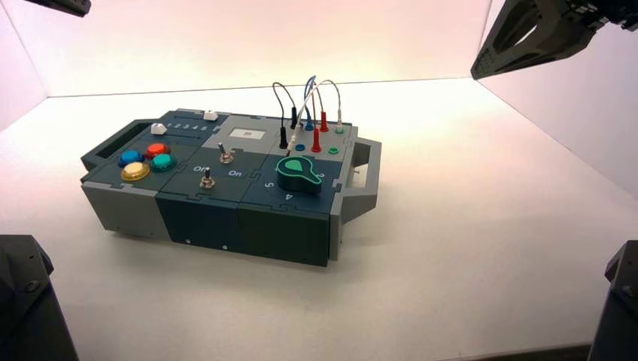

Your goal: Move the box to the left.

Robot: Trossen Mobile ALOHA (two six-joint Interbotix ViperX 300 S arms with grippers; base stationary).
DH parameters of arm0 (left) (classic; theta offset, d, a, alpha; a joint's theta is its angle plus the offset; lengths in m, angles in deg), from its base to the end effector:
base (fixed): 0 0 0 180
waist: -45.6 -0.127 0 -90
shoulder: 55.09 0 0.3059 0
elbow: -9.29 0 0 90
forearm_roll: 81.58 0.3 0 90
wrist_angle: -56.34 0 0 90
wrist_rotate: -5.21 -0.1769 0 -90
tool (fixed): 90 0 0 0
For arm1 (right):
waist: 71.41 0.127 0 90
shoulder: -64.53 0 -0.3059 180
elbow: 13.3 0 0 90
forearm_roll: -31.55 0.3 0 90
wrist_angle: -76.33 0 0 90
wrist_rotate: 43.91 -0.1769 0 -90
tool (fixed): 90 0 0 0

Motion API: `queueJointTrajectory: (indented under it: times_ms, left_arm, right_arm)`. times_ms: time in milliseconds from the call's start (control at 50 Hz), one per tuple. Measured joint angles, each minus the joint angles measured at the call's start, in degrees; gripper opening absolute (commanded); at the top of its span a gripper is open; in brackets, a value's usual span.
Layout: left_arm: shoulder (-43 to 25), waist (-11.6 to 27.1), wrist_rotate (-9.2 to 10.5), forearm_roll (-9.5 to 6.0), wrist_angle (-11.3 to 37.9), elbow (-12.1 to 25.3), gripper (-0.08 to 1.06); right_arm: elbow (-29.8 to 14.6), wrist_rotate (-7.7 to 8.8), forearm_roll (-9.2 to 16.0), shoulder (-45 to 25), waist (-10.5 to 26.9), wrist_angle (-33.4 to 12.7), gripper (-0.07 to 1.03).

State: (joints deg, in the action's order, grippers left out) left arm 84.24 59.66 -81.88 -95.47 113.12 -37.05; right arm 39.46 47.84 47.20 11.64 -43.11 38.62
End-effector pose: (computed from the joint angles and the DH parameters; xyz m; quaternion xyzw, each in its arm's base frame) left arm 0.1581 -0.0762 0.2036 -0.0712 0.4626 -0.1564 0.8697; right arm 0.1719 0.1257 0.1519 0.0078 0.4603 0.2487 0.8522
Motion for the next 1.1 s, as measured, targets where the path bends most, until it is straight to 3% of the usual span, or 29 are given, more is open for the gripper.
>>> queueJointTrajectory:
  times_ms: [680, 980, 1100]
  left_arm:
    - [1.14, 0.00, 0.53, 0.00, -0.70, 0.97, -0.03]
    - [1.32, -0.09, 0.62, -0.18, -2.81, 1.85, -0.03]
    - [1.32, -0.09, 0.53, -0.26, -3.52, 2.81, -0.03]
  right_arm:
    - [0.00, 0.09, 0.18, -0.88, 0.00, -0.26, -0.02]
    - [-1.67, 0.00, 2.90, -5.89, 0.00, -3.08, -0.02]
    - [-3.25, 0.09, 4.66, -12.39, 0.00, -3.52, -0.02]
